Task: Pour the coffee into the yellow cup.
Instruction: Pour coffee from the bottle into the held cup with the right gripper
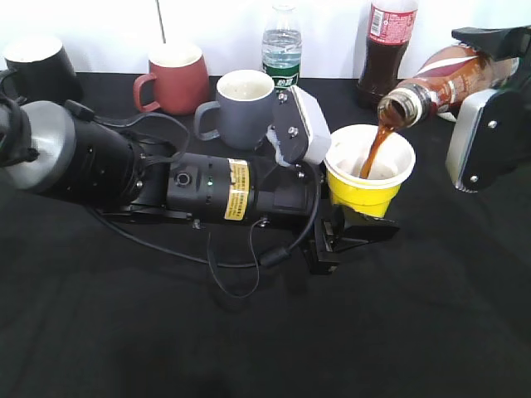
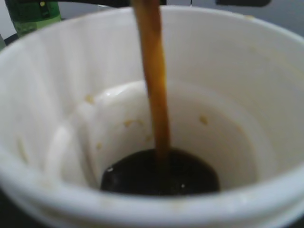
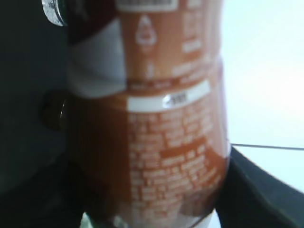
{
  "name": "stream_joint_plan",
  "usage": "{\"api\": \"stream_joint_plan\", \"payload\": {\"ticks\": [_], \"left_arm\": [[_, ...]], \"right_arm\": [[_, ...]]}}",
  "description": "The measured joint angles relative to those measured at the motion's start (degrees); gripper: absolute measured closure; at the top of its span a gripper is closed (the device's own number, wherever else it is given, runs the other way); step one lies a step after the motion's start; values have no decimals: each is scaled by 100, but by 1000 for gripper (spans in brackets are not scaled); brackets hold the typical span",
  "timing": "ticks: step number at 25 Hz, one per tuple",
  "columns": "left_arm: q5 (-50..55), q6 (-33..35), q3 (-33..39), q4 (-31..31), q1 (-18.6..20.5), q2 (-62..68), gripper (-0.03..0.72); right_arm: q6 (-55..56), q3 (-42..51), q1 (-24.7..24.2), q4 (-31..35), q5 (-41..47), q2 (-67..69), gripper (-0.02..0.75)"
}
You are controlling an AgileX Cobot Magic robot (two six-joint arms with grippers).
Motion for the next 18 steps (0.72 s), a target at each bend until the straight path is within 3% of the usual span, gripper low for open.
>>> {"api": "stream_joint_plan", "payload": {"ticks": [18], "left_arm": [[68,-172,0,302,0,0,239]], "right_arm": [[-450,0,0,5,-17,0,195]]}}
